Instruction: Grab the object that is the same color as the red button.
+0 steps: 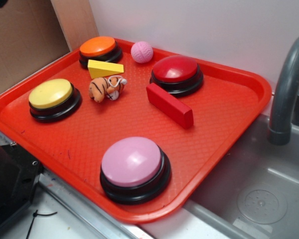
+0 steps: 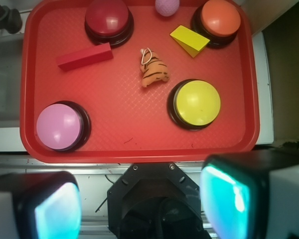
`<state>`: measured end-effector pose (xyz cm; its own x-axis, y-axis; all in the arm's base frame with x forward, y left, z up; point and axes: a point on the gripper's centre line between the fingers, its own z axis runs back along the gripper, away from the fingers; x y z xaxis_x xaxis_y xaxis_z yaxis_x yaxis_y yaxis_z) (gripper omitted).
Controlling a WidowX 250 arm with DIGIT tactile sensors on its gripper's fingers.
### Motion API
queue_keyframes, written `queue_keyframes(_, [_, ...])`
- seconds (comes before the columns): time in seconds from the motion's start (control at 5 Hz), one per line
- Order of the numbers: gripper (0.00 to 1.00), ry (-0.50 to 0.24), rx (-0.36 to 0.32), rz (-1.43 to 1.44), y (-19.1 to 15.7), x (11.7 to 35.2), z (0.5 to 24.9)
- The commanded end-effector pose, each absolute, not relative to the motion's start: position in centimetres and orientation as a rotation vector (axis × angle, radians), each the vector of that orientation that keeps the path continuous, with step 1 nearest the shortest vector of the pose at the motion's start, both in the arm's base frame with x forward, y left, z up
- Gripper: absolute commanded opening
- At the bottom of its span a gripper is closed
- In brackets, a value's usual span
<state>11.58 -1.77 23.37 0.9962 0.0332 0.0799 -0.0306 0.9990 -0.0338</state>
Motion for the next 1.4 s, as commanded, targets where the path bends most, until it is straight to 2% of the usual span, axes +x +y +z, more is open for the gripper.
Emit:
queue_keyframes(0.0, [1.0,-0.081,-0.033,0.032,-1.8,11.6,23.4])
queue_keyframes(0.2, [1.0,-0.048,-0.021,0.223,-1.7,13.2,22.3])
queue_keyframes(0.4, [1.0,-0.061,-0.052,0.384,-2.1,14.8,21.6])
queue_keyframes(0.6, [1.0,-0.09,-0.081,0.61,-2.5,17.0,20.2])
queue_keyframes(0.8, [1.0,-0.143,-0.146,0.846,-3.1,19.8,18.4])
queue_keyframes(1.0, [1.0,-0.167,-0.154,0.995,-5.1,23.3,15.2])
queue_keyframes(1.2, [1.0,-0.167,-0.131,1.004,-7.1,25.9,11.9])
